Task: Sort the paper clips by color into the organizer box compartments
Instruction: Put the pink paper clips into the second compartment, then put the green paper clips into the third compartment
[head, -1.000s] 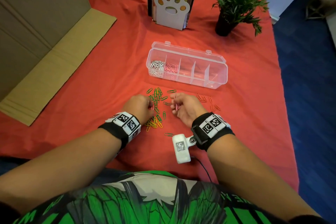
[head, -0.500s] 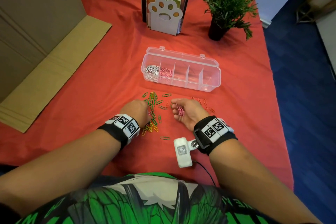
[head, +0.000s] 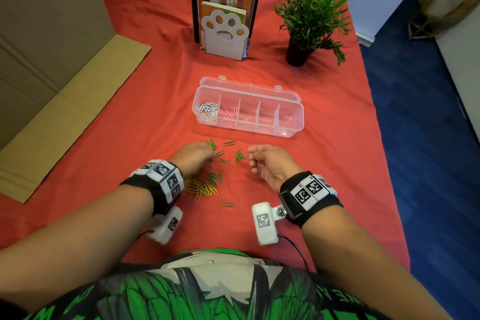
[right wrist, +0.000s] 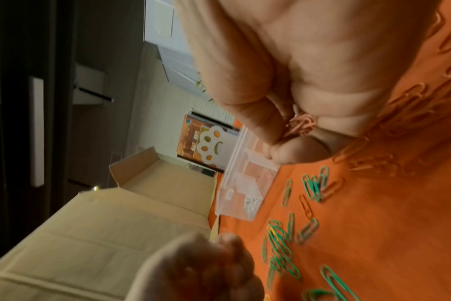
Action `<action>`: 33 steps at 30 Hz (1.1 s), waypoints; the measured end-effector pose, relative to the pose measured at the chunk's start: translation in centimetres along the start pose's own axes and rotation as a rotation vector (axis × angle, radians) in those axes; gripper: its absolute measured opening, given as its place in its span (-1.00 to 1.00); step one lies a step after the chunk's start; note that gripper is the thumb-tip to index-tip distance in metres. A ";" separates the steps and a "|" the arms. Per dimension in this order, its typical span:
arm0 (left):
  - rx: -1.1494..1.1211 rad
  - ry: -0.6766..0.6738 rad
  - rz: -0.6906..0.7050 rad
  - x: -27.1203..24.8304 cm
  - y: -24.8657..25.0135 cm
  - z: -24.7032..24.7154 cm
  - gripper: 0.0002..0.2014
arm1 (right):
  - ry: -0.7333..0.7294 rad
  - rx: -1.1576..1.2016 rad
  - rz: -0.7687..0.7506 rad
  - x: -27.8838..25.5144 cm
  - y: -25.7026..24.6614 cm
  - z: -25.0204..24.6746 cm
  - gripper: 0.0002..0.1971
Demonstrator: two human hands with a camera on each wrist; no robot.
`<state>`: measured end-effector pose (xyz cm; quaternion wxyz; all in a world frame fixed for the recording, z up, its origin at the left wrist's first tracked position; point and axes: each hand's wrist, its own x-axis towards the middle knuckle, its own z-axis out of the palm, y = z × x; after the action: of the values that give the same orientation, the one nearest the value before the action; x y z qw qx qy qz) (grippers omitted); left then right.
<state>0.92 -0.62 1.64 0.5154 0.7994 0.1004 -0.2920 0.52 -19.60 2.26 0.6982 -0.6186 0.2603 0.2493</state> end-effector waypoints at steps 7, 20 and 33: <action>-1.078 -0.373 0.101 0.2 5.2 -1.3 -0.93 | -0.033 0.089 -0.055 -0.2 -2.3 -1.0 -0.78; -0.459 0.196 0.000 7.3 10.2 -0.5 -0.77 | 0.040 -0.037 -0.074 0.4 -3.4 -4.1 -0.78; -0.228 0.470 0.162 4.6 8.5 -2.0 -0.69 | 0.135 -0.379 -0.417 2.2 -8.6 1.5 -0.64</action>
<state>9.33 -3.30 6.17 0.5862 0.7875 0.1854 -0.0431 8.00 -19.03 7.18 0.5874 -0.7933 0.1223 0.1029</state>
